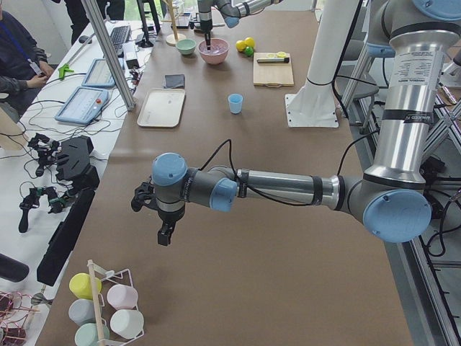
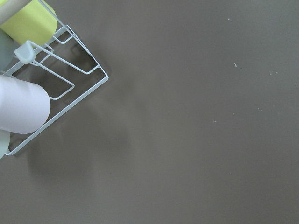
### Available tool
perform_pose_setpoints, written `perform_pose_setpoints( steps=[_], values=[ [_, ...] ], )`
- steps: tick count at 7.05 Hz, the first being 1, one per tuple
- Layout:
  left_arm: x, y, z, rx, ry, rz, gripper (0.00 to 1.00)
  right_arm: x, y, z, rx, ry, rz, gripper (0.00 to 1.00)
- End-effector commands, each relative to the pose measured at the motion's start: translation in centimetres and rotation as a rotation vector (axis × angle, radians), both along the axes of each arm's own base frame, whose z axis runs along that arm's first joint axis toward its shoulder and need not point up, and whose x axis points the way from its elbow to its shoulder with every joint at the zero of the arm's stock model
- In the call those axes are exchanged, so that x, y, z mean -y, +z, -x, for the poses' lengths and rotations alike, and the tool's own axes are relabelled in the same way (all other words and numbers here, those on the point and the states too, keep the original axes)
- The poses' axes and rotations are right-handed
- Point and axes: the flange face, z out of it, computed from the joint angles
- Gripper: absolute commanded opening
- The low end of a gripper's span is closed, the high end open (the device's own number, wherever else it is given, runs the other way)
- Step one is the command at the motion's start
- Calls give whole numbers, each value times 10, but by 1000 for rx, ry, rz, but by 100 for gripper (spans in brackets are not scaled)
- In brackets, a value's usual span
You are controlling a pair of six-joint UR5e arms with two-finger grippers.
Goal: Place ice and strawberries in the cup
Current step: 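Carry the ice cube with the right gripper over the blue cup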
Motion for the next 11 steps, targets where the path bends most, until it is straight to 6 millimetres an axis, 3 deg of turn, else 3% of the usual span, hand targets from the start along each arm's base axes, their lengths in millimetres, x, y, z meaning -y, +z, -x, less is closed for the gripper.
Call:
perform_pose_setpoints(
  steps=[1,2,3,4,5,6,7,8,9,10,11],
  values=[
    [0,1,0,0,0,1,98,1,-34,-50,44,-18,-71,0],
    [0,1,-1,0,1,2,98,-8,-71,-34,58,-38,-86,0],
    [0,1,0,0,-1,2,98,-13,-118,-5,117,-32,-64,0],
    [0,1,0,0,-2,3,98,-26,-181,57,178,-3,10,0],
    [0,2,-2,0,1,5,98,-55,-243,127,233,77,54,0],
    [0,2,-3,0,3,6,98,-102,-278,198,294,140,70,0],
    [0,6,-3,0,3,12,98,-142,-295,246,295,154,55,0],
    [0,6,-3,0,3,14,98,-172,-296,278,283,162,48,0],
    [0,6,-3,-1,3,14,98,-191,-295,295,274,153,43,0],
    [0,6,-3,0,3,12,98,-200,-288,307,253,169,28,0],
    [0,6,-3,0,3,12,98,-200,-286,307,249,168,28,0]
  ],
)
